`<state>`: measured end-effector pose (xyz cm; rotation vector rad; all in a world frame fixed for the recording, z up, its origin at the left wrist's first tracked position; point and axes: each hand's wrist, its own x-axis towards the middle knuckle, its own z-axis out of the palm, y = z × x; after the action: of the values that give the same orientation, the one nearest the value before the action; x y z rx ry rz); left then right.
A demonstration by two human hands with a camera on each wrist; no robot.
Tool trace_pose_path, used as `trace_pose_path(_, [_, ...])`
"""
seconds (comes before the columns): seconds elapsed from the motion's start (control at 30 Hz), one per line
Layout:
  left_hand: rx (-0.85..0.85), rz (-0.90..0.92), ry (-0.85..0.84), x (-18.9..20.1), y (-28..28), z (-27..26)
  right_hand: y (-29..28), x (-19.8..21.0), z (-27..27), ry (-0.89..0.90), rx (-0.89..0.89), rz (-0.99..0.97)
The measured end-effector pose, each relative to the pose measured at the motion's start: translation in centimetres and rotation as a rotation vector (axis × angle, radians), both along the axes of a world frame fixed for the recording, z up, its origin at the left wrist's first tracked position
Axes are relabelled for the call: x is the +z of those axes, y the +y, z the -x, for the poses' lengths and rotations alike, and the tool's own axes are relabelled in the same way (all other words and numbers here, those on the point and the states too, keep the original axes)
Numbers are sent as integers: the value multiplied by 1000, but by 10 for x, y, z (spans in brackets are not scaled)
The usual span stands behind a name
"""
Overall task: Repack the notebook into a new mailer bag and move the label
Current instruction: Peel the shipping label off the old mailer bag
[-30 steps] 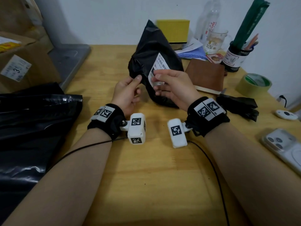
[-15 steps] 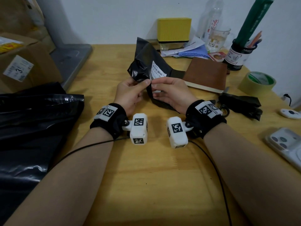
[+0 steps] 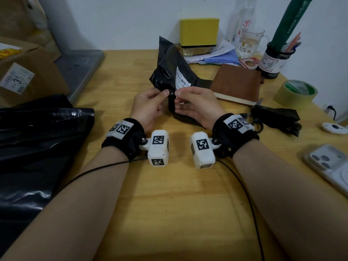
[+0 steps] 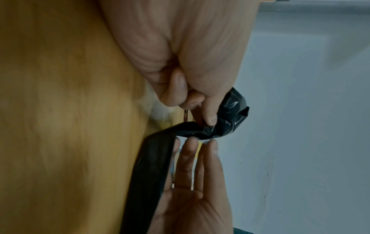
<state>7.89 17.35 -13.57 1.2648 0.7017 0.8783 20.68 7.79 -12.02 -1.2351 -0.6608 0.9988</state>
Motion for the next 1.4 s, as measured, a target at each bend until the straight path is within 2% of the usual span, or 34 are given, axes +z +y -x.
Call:
trace_pose_path(0.63, [101,106,-34,1,2,0,-1,-2,0,4,6,-9])
trace_pose_path(0.93, [30,-40,13,2,-5,1,1,-3,-1,1,9,-5])
trace_pose_path(1.4, [166,-55,120,-2,1,-2,3,-4,-4,26,5,5])
